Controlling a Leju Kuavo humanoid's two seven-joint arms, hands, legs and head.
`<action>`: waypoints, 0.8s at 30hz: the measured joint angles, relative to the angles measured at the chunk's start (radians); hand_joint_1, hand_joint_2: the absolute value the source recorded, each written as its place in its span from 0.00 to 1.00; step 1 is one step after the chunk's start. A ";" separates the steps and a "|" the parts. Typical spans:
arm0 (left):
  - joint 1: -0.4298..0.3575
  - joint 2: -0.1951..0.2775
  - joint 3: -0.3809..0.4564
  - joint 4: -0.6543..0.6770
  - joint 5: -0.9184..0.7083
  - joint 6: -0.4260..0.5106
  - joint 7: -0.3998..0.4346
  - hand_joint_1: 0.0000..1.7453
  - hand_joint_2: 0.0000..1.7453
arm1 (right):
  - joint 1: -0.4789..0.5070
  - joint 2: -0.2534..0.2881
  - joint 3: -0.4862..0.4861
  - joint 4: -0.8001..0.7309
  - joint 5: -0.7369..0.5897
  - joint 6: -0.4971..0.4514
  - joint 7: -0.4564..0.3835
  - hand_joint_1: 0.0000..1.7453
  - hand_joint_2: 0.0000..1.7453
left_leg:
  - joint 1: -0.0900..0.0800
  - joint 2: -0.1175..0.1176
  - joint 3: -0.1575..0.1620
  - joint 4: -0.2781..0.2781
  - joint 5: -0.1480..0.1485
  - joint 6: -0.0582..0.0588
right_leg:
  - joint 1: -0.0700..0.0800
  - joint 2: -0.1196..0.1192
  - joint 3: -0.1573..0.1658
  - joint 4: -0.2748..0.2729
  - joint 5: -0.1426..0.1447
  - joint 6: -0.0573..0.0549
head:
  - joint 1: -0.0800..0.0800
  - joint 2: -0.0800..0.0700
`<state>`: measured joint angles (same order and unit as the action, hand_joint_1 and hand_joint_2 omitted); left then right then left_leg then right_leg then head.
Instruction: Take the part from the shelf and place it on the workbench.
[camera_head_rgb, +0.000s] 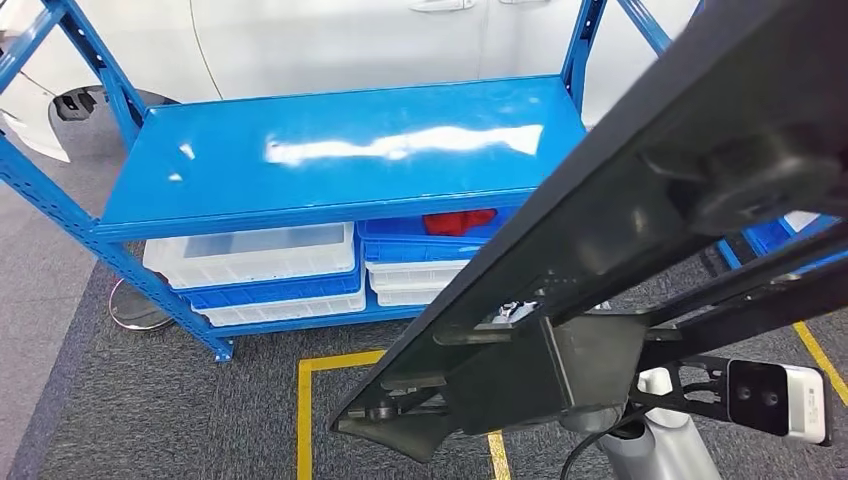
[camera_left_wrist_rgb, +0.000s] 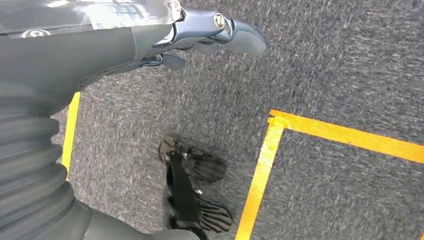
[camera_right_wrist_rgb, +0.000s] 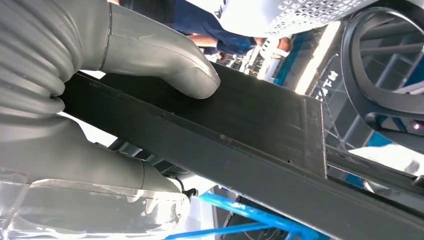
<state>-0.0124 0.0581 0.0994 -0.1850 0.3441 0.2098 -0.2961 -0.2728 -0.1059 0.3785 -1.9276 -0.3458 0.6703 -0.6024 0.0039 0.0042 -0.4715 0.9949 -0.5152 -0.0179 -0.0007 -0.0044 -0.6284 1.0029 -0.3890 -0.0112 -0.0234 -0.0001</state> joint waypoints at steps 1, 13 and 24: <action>-0.001 0.000 0.000 0.000 -0.003 0.000 0.000 0.00 1.00 | 0.001 0.002 -0.001 -0.002 0.005 0.001 -0.002 1.00 1.00 | -0.003 0.000 0.005 -0.018 -0.004 0.005 | 0.000 0.000 -0.001 -0.002 0.007 0.006 | -0.001 0.000; -0.004 0.000 0.001 0.000 -0.001 -0.019 0.047 0.00 1.00 | 0.036 0.006 -0.016 -0.021 0.052 0.016 -0.061 1.00 1.00 | -0.001 0.018 -0.083 -0.018 0.076 0.032 | -0.010 -0.020 0.053 0.099 -0.110 0.037 | 0.000 0.000; -0.005 0.002 0.024 0.000 0.022 -0.044 0.028 0.00 1.00 | 0.043 0.004 -0.018 -0.028 0.131 -0.031 -0.086 1.00 1.00 | 0.002 0.006 -0.205 0.279 -0.080 -0.016 | -0.004 0.016 0.080 -0.016 -0.065 -0.025 | 0.000 0.000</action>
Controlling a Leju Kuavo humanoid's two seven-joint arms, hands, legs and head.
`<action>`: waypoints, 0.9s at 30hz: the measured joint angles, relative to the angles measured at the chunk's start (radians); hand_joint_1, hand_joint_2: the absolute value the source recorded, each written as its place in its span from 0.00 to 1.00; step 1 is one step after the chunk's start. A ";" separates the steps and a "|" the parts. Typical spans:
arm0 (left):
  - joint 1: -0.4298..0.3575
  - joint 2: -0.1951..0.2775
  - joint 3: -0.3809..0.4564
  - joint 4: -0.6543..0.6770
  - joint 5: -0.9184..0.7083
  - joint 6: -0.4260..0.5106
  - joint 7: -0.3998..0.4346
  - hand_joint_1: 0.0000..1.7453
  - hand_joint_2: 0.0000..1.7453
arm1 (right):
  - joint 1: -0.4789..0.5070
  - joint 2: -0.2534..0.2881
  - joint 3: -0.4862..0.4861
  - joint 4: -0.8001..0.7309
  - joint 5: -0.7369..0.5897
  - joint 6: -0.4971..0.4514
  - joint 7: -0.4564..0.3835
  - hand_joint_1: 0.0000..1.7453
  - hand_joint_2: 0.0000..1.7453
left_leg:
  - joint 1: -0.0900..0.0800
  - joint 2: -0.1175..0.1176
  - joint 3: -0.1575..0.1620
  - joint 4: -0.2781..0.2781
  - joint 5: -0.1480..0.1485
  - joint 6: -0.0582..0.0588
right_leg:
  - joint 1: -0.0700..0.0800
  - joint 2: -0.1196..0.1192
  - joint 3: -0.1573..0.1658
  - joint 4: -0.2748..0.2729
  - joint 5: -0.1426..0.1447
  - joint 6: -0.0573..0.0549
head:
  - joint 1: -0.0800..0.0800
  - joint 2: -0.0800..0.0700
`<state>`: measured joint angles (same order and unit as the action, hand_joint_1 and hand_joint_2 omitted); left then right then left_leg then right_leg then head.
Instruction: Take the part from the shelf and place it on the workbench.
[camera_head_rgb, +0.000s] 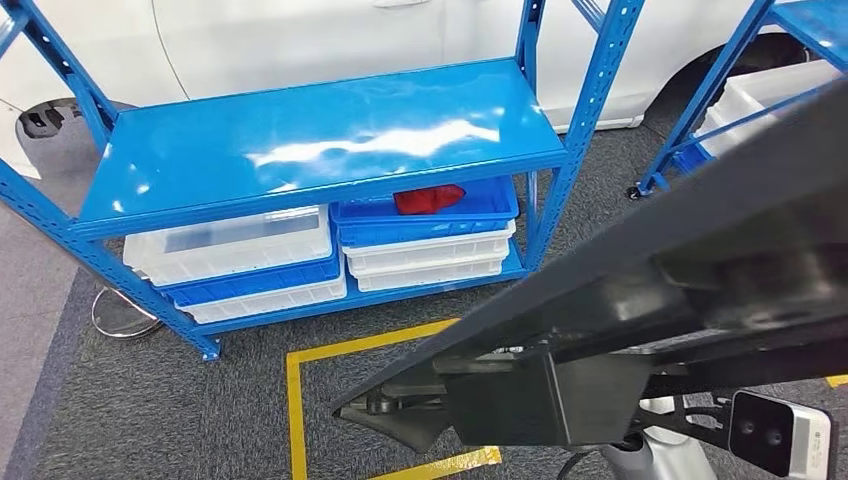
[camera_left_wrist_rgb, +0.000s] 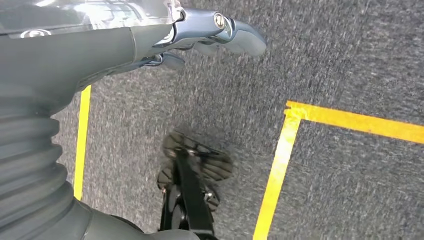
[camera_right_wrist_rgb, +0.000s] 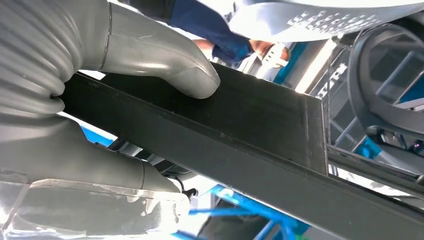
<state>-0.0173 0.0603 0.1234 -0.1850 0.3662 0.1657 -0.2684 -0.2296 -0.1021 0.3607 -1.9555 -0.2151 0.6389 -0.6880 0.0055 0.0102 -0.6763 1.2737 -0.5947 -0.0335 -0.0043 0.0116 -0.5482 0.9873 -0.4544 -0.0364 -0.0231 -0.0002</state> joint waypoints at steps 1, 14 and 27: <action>0.000 0.000 0.001 0.000 -0.001 0.006 -0.004 0.00 1.00 | 0.000 -0.002 0.000 0.001 0.007 -0.007 -0.001 1.00 1.00 | 0.000 0.000 -0.003 0.015 0.005 0.000 | 0.001 0.008 -0.003 0.003 0.002 0.001 | 0.000 0.000; -0.010 -0.003 -0.005 0.000 -0.080 0.074 0.004 0.00 1.00 | -0.027 -0.059 0.021 -0.010 0.032 -0.100 0.021 1.00 1.00 | 0.006 0.001 0.154 -0.309 0.138 0.047 | -0.003 0.004 -0.125 0.224 -0.102 0.054 | 0.010 0.000; -0.009 -0.010 -0.007 0.000 -0.053 0.037 0.083 0.00 1.00 | -0.175 -0.107 0.058 -0.003 -0.114 -0.097 0.110 1.00 1.00 | 0.003 0.039 0.117 -0.217 0.074 -0.003 | -0.007 -0.029 -0.036 0.018 0.014 0.014 | 0.007 0.000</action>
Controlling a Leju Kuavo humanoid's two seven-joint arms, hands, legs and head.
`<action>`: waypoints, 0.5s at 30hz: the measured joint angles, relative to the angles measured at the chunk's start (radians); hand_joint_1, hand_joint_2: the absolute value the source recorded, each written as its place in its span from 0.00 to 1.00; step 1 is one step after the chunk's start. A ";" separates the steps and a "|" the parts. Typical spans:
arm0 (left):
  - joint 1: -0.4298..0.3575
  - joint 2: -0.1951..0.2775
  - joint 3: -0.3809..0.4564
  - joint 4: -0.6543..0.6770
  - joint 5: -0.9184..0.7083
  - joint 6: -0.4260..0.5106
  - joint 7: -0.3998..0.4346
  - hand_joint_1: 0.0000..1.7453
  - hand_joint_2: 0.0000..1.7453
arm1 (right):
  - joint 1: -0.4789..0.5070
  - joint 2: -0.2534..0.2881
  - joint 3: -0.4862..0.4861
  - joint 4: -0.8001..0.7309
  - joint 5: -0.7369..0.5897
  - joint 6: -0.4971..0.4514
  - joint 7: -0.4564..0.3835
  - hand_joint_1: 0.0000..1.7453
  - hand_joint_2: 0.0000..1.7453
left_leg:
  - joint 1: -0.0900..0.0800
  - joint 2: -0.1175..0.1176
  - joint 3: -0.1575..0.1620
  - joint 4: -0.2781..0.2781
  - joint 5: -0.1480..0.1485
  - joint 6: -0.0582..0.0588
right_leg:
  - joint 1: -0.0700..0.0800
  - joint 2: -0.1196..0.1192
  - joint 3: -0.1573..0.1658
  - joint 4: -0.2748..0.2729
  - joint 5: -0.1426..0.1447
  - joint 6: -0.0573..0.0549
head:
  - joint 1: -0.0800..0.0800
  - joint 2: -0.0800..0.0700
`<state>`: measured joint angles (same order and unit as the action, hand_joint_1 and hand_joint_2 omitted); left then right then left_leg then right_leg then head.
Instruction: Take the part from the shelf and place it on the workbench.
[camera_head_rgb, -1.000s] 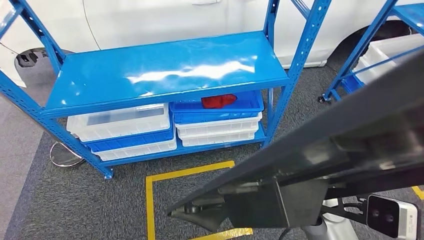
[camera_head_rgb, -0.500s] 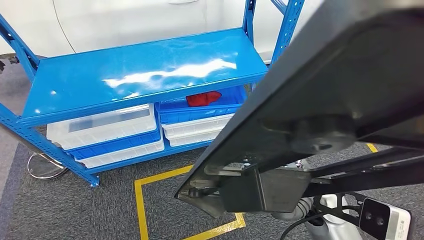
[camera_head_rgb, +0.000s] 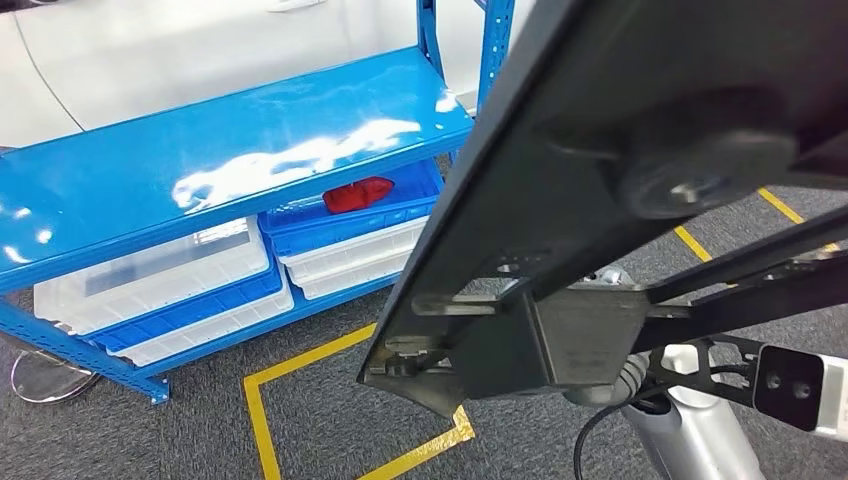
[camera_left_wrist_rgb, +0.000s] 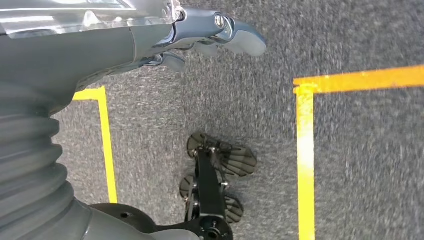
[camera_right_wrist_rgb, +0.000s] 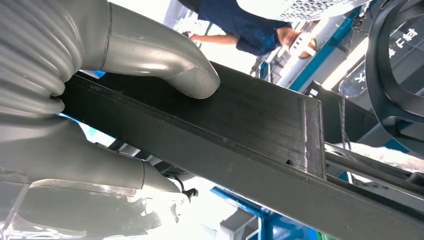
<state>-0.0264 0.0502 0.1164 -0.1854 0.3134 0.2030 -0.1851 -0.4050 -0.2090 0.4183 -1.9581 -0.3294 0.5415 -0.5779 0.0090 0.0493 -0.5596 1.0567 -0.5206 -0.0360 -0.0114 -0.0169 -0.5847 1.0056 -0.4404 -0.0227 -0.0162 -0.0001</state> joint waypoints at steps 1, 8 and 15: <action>0.001 0.000 0.002 0.000 0.002 0.001 0.003 0.00 1.00 | -0.006 0.000 0.004 0.000 -0.001 -0.005 0.004 1.00 1.00 | 0.002 -0.021 -0.027 0.062 -0.035 -0.003 | 0.000 0.008 -0.001 0.000 0.001 -0.003 | -0.001 0.000; 0.009 0.009 0.008 0.000 0.002 -0.014 -0.001 0.00 1.00 | -0.017 -0.007 0.025 -0.008 -0.022 -0.060 0.009 1.00 1.00 | 0.003 -0.080 -0.023 0.039 0.029 0.009 | 0.004 0.080 -0.001 0.005 0.003 -0.003 | -0.002 0.000; 0.012 0.039 0.013 0.000 0.000 -0.001 -0.016 0.00 1.00 | 0.031 -0.032 0.037 -0.010 0.001 -0.061 -0.086 1.00 1.00 | 0.008 -0.070 0.023 -0.079 0.063 0.041 | 0.004 0.083 -0.042 0.049 -0.018 0.035 | 0.005 0.000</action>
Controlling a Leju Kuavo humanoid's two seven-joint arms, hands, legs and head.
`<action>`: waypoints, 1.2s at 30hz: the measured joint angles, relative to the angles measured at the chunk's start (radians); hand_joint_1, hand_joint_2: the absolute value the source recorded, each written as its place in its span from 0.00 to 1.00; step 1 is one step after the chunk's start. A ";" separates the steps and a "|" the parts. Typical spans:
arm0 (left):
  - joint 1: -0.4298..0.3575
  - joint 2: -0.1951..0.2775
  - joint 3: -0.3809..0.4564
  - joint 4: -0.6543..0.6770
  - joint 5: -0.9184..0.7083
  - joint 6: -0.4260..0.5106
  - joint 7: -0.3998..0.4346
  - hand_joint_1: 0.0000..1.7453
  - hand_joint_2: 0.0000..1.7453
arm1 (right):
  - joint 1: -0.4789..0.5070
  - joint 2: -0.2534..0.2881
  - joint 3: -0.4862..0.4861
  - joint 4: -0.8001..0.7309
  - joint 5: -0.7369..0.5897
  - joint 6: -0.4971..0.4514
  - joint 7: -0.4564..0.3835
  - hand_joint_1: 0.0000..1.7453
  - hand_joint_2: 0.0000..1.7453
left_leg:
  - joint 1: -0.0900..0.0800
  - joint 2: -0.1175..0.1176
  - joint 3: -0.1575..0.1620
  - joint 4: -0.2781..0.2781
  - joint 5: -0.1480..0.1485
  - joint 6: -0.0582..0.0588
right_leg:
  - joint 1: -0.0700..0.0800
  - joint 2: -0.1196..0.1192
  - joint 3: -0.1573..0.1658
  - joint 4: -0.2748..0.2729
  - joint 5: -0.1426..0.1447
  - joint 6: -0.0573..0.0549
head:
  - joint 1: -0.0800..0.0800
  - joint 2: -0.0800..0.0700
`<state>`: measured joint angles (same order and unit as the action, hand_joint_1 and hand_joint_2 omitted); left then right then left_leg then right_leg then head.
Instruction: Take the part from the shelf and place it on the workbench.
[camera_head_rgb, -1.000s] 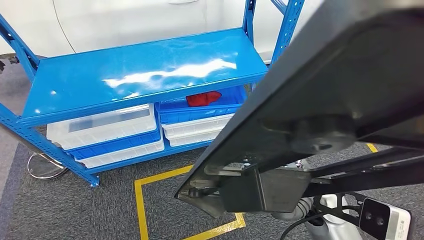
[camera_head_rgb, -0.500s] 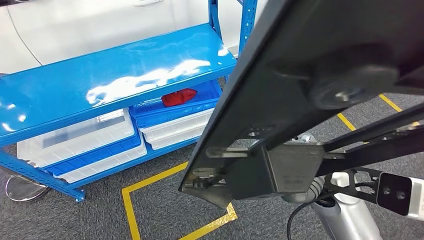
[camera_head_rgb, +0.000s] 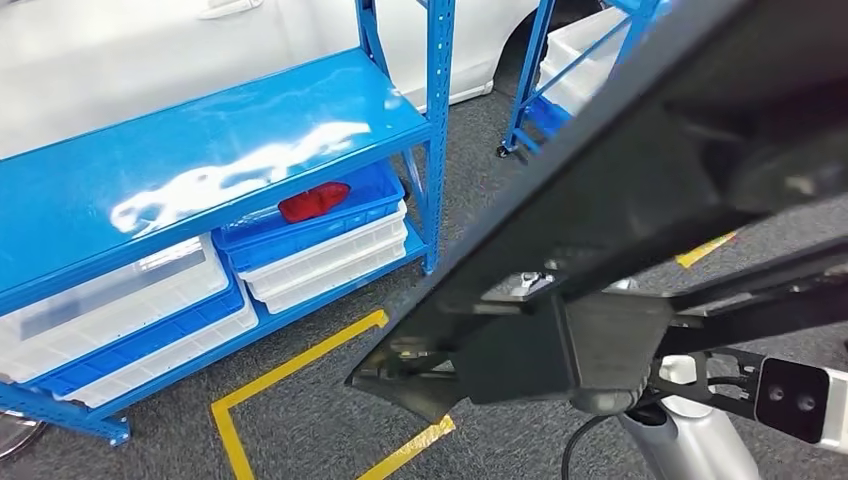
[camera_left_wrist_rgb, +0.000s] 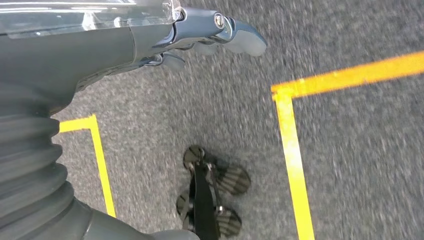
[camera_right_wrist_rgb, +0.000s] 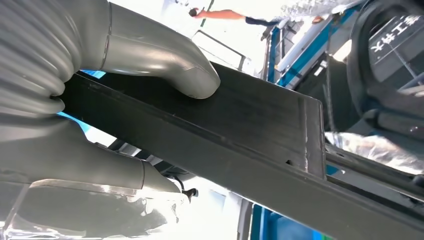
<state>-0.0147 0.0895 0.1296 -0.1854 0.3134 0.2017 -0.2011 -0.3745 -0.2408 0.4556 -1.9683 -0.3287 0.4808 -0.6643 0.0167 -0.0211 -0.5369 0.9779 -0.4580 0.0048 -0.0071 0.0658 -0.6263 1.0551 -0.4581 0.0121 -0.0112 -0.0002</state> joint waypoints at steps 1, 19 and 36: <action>0.003 0.003 0.003 0.000 0.001 0.008 -0.001 0.00 1.00 | 0.010 -0.002 0.001 0.000 0.006 0.009 -0.012 1.00 1.00 | 0.000 0.012 0.001 -0.003 0.002 0.005 | -0.001 -0.025 -0.026 0.055 -0.032 0.002 | 0.003 0.000; -0.002 0.001 0.025 0.000 -0.007 -0.057 -0.050 0.00 1.00 | 0.073 0.031 -0.056 0.000 0.066 0.098 -0.032 1.00 1.00 | -0.003 0.031 -0.112 0.293 -0.168 -0.047 | -0.005 -0.044 0.028 -0.051 0.029 -0.040 | 0.003 0.000; -0.005 -0.053 0.043 0.000 -0.012 -0.056 -0.039 0.00 1.00 | -0.034 0.003 -0.026 0.072 0.018 0.061 0.019 1.00 1.00 | -0.005 0.061 -0.002 0.012 -0.010 0.010 | -0.008 -0.060 -0.116 0.238 -0.078 0.021 | 0.016 0.000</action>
<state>-0.0198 0.0362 0.1731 -0.1854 0.3012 0.1456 -0.2403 -0.4085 -0.2382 0.4292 -1.8962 -0.3112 0.5415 -0.6449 0.0115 0.0402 -0.5393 0.9897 -0.4681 0.0144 -0.0149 0.0061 -0.7420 1.2929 -0.5362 0.0331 0.0047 -0.0002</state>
